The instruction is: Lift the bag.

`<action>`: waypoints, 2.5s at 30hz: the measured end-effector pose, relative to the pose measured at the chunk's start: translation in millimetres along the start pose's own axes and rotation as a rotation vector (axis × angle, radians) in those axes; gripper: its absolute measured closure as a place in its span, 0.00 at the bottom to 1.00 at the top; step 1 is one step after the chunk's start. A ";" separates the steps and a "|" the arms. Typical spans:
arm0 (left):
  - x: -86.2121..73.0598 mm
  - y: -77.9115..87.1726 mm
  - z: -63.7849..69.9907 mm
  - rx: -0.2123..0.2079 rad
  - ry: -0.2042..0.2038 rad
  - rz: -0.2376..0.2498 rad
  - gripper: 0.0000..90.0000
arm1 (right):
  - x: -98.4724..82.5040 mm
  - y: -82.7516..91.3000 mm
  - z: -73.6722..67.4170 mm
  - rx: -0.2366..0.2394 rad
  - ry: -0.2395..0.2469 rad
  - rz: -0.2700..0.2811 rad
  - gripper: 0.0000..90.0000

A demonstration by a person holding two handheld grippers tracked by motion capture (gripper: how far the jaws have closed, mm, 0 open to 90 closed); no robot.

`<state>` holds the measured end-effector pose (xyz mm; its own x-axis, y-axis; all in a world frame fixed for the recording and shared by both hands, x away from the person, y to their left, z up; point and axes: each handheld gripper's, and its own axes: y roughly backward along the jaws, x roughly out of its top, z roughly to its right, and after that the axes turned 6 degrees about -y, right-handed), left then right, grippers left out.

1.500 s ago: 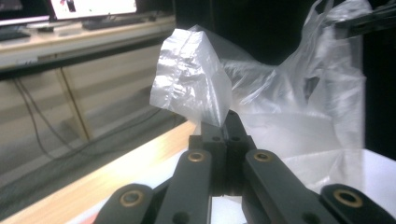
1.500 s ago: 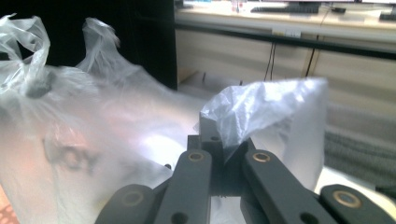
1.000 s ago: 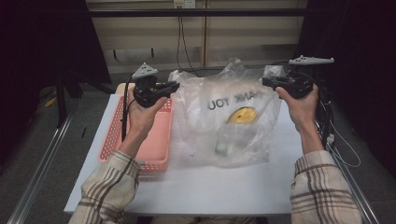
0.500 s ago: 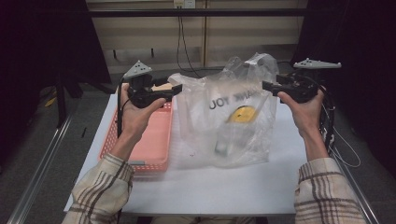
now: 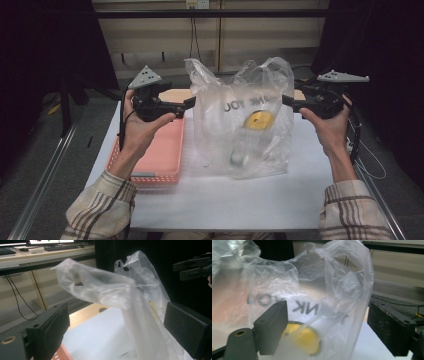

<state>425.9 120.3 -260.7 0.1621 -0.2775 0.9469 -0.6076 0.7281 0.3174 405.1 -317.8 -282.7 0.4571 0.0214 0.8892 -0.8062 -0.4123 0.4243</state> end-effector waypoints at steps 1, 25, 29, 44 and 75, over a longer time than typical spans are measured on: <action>-1.4 0.5 0.7 0.004 -0.001 0.001 0.07 | -1.8 0.0 -0.4 0.001 -0.001 -0.001 0.17; -46.6 18.4 11.4 -0.015 -0.015 -0.047 0.05 | -57.5 5.4 -19.7 0.009 0.000 -0.061 0.11; -52.1 24.6 12.9 0.004 -0.023 -0.060 0.04 | -67.2 7.4 -22.3 -0.005 0.001 -0.067 0.11; -89.5 54.2 20.1 0.046 -0.013 -0.125 0.06 | -106.8 22.2 -35.1 -0.040 -0.001 -0.091 0.11; -173.2 89.0 54.7 0.116 0.014 -0.182 0.06 | -179.5 39.1 -46.6 -0.042 -0.022 -0.138 0.11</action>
<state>301.2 198.9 -399.2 0.2880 -0.3882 0.8754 -0.6523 0.5898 0.4761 274.0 -295.3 -417.7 0.5721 0.0555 0.8183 -0.7499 -0.3687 0.5493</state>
